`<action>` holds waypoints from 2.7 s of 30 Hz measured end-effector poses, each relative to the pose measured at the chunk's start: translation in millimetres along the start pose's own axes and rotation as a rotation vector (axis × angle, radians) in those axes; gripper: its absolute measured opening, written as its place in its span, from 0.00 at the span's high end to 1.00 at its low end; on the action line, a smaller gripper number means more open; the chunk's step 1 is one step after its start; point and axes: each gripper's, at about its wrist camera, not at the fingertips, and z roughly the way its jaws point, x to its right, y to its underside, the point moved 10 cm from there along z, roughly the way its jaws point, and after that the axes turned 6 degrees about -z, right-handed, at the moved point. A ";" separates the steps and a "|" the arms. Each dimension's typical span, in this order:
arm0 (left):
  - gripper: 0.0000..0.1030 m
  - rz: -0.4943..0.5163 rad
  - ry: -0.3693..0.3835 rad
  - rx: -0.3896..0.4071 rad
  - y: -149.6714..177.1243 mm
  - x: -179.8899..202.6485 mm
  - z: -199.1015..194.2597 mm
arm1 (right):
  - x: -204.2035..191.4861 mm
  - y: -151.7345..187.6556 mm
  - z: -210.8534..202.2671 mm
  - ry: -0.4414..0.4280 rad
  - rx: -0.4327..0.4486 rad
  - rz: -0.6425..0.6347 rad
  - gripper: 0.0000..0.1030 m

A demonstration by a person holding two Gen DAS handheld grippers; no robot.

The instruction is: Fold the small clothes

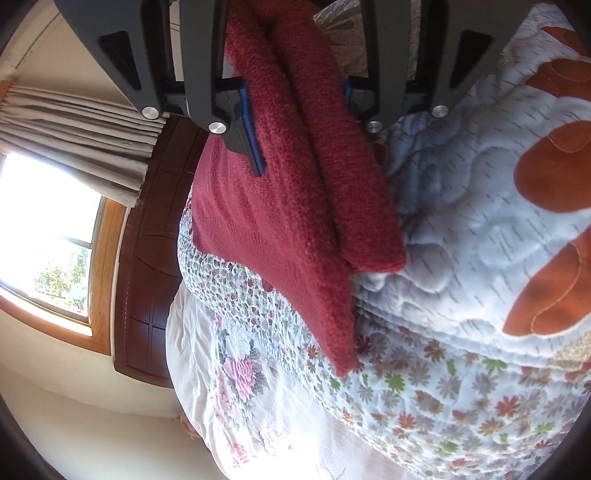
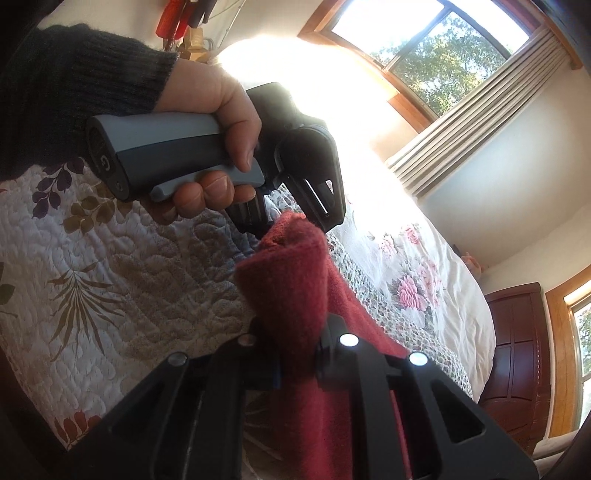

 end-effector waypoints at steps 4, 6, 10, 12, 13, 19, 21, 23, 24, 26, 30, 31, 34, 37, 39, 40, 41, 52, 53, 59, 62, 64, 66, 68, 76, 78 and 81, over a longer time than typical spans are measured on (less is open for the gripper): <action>0.79 0.006 0.007 0.010 -0.9 4.4 -5.7 | -1.6 2.9 -3.3 0.003 -0.001 0.008 0.89; 0.80 0.017 0.009 0.014 -0.7 9.4 -7.4 | -4.9 3.7 -2.2 0.009 -0.002 0.014 0.89; 0.81 0.034 0.012 0.022 0.8 21.4 -11.4 | -9.1 7.1 -7.1 0.024 -0.005 0.038 0.89; 0.82 0.045 0.005 0.028 2.2 28.3 -13.9 | -6.6 7.7 -9.9 0.032 -0.007 0.059 0.89; 0.82 0.054 0.001 0.030 3.1 32.8 -14.8 | -4.4 8.2 -11.7 0.037 -0.009 0.071 0.89; 0.82 0.123 -0.025 0.030 10.4 66.1 -19.9 | 6.3 11.9 -23.8 0.068 -0.009 0.130 0.89; 0.82 0.147 -0.036 0.032 12.7 78.5 -20.6 | 12.4 14.3 -27.8 0.074 -0.007 0.153 0.89; 0.82 0.169 -0.047 0.040 15.5 91.6 -21.1 | 20.4 17.2 -32.4 0.076 0.001 0.180 0.89; 0.82 0.177 -0.049 0.045 17.1 97.7 -21.2 | 24.3 18.9 -35.1 0.074 0.008 0.197 0.89; 0.82 0.190 -0.062 0.060 20.4 109.4 -21.7 | 32.7 22.1 -39.6 0.067 0.027 0.228 0.89; 0.82 0.208 -0.113 0.092 26.9 132.2 -19.8 | 48.5 30.2 -47.7 0.042 0.066 0.290 0.89; 0.82 0.218 -0.131 0.099 28.6 139.1 -18.4 | 54.0 33.3 -50.1 0.039 0.075 0.309 0.89; 0.82 0.247 -0.176 0.112 35.2 162.5 -10.1 | 73.4 45.9 -56.5 0.016 0.102 0.389 0.89; 0.82 0.275 -0.217 0.122 40.5 186.3 1.8 | 93.0 62.1 -63.3 0.003 0.127 0.466 0.89; 0.82 0.296 -0.237 0.128 43.6 202.1 11.6 | 106.8 74.1 -68.7 -0.010 0.145 0.519 0.89; 0.83 0.306 -0.249 0.128 45.4 209.4 17.0 | 113.1 80.4 -70.6 -0.015 0.150 0.543 0.89; 0.83 0.312 -0.259 0.127 47.1 215.9 22.7 | 118.7 86.8 -72.1 -0.019 0.155 0.564 0.89; 0.83 0.387 -0.392 0.082 65.5 264.8 97.9 | 162.6 164.5 -77.3 -0.066 0.181 0.756 0.89; 0.83 0.392 -0.409 0.077 66.6 267.1 105.6 | 165.5 172.0 -76.3 -0.081 0.185 0.783 0.89; 0.83 0.431 -0.512 0.051 71.9 274.1 154.2 | 179.9 218.4 -66.3 -0.128 0.187 0.920 0.89; 0.83 0.442 -0.543 0.029 76.7 276.7 177.9 | 183.6 238.5 -62.9 -0.140 0.190 0.974 0.90; 0.83 0.446 -0.570 0.018 78.7 277.3 193.0 | 184.6 251.1 -60.0 -0.150 0.191 1.007 0.90; 0.83 0.450 -0.601 0.011 80.3 277.5 207.1 | 185.0 262.9 -56.8 -0.167 0.197 1.046 0.90; 0.83 0.453 -0.635 0.008 80.9 277.1 220.3 | 185.4 274.3 -52.9 -0.186 0.205 1.087 0.90; 0.83 0.510 -0.788 0.010 82.4 270.1 262.0 | 186.8 318.6 -37.9 -0.262 0.232 1.253 0.90; 0.83 0.522 -0.815 0.012 83.4 269.0 270.0 | 186.5 327.5 -34.7 -0.285 0.235 1.284 0.90; 0.81 0.530 -0.834 0.022 83.6 267.7 279.1 | 186.2 337.8 -30.4 -0.319 0.240 1.312 0.90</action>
